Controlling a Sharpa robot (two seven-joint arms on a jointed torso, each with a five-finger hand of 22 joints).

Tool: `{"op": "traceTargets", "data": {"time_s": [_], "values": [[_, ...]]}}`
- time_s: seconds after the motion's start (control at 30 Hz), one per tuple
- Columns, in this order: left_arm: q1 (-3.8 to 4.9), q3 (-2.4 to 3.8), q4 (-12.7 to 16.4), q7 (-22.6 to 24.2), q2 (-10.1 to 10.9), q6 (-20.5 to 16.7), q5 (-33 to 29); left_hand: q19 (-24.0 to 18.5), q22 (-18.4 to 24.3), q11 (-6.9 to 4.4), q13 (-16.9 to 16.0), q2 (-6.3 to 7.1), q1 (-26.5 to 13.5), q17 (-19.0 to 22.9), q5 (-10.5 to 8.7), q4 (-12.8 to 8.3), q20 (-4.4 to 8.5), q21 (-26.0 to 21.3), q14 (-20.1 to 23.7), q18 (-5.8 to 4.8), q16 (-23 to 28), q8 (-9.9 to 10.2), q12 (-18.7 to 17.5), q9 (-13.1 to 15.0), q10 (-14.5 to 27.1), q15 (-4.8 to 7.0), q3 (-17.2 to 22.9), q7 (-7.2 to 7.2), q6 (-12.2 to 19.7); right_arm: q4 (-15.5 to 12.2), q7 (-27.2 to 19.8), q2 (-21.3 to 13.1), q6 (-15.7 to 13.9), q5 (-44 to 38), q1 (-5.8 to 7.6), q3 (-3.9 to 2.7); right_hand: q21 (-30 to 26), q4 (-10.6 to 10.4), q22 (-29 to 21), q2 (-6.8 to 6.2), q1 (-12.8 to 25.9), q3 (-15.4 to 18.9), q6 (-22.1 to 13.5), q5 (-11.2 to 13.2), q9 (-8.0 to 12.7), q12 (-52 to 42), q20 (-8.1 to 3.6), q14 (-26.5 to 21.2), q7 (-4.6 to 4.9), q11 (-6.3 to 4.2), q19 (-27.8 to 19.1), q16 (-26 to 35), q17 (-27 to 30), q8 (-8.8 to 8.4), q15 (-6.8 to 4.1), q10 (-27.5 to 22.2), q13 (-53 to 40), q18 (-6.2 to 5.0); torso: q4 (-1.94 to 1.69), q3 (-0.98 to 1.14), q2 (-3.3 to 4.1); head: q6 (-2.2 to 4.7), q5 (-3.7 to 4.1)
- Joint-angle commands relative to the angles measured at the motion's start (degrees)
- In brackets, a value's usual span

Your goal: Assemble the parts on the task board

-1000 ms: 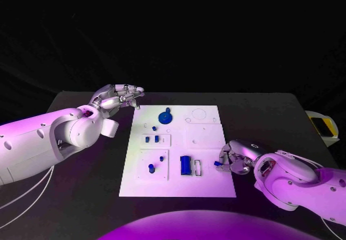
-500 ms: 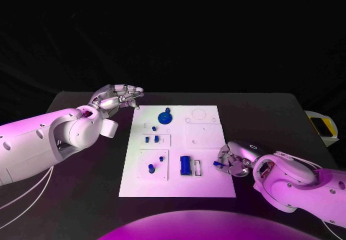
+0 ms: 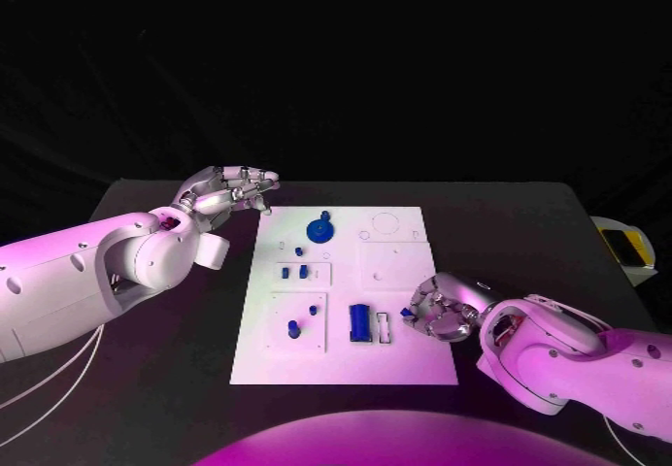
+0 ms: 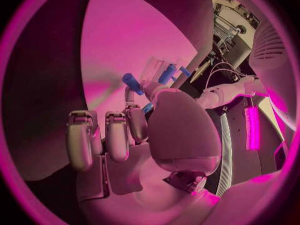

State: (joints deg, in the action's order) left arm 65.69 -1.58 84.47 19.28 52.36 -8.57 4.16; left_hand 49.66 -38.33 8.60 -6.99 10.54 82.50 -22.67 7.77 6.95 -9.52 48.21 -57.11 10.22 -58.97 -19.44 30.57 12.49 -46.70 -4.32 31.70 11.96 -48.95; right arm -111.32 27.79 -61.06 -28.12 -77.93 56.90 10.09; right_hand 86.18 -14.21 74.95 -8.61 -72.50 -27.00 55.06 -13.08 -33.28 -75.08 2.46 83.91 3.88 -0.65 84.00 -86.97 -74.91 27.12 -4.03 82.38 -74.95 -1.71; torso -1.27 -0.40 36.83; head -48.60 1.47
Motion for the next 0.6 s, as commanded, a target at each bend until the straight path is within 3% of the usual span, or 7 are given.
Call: {"op": "traceTargets", "data": {"time_s": [0.03,0.23,0.47,0.53,0.6], "values": [[0.01,0.03,0.21,0.44,-0.05,0.99,0.07,-0.26,-0.09,0.03,0.10,-0.21,-0.13,0.05,0.13,-0.14,-0.08,-0.05,0.29,0.30,-0.20,-0.28,0.29,0.09,0.39,0.07,0.20,-0.04,0.30,-0.17,-0.59,0.59,-2.87,5.77,0.08,0.00,0.00,7.57,13.95,-0.15,0.79,-7.81,-0.02,-0.11,-1.51,-0.21,-0.33,4.85,-0.26,0.01,4.41,-0.23,-8.70,0.94,-0.17,0.47,-4.77,0.87,-0.15,0.01,0.08,-0.01,0.05],[0.01,0.02,0.26,0.45,-0.01,1.02,0.07,-0.26,-0.09,0.03,0.10,-0.21,-0.13,0.05,0.13,-0.14,-0.08,-0.05,0.29,0.30,-0.20,-0.28,0.29,0.09,0.39,0.07,0.20,-0.04,0.30,0.06,-0.88,2.12,-2.81,8.05,0.18,-0.02,-0.08,7.51,13.93,-0.33,1.67,-7.85,-0.06,0.01,-1.68,-0.23,-0.32,4.84,-0.26,0.02,4.38,-0.21,-8.66,1.05,-0.15,0.47,-4.79,0.86,-0.01,-0.02,0.03,-0.16,-0.01],[0.01,0.02,0.32,0.43,0.00,1.05,0.07,-0.26,-0.11,0.04,0.12,-0.21,-0.13,0.07,0.13,-0.16,-0.07,-0.04,0.31,0.29,-0.22,-0.35,0.32,0.11,0.45,0.07,0.22,-0.02,0.28,1.05,-0.22,3.48,1.09,9.29,0.16,-0.02,-0.07,6.24,13.92,-0.71,5.27,-7.33,0.08,0.85,-1.90,-0.36,-0.27,4.87,-0.22,0.07,4.37,-0.28,-8.81,1.11,-0.09,0.51,-4.92,0.86,-0.03,0.00,0.04,-0.31,-0.05],[0.01,0.02,0.34,0.42,0.02,1.06,0.07,-0.26,-0.11,0.04,0.12,-0.21,-0.13,0.07,0.13,-0.16,-0.07,-0.04,0.31,0.29,-0.22,-0.35,0.32,0.11,0.45,0.07,0.22,-0.02,0.28,1.31,-0.05,3.86,2.27,9.76,0.10,-0.01,-0.09,5.74,13.92,-0.85,6.67,-6.64,0.28,-1.30,-2.01,-0.51,-0.27,4.88,-0.27,0.04,4.36,-0.29,-8.84,1.17,-0.11,0.59,-5.04,0.85,0.00,0.02,0.07,-0.39,-0.11],[0.01,0.02,0.35,0.40,0.04,1.08,0.07,-0.26,-0.11,0.04,0.12,-0.21,-0.13,0.07,0.13,-0.16,-0.07,-0.04,0.31,0.29,-0.22,-0.35,0.32,0.11,0.45,0.07,0.22,-0.02,0.28,1.45,0.05,4.12,3.01,10.10,0.05,-0.01,-0.09,5.32,13.92,-0.85,7.54,-6.09,0.48,-1.47,-2.10,-0.45,-0.28,4.85,-0.28,0.04,4.36,-0.24,-8.72,1.26,-0.12,0.57,-5.01,0.85,0.01,0.05,0.09,-0.40,-0.19]]}}
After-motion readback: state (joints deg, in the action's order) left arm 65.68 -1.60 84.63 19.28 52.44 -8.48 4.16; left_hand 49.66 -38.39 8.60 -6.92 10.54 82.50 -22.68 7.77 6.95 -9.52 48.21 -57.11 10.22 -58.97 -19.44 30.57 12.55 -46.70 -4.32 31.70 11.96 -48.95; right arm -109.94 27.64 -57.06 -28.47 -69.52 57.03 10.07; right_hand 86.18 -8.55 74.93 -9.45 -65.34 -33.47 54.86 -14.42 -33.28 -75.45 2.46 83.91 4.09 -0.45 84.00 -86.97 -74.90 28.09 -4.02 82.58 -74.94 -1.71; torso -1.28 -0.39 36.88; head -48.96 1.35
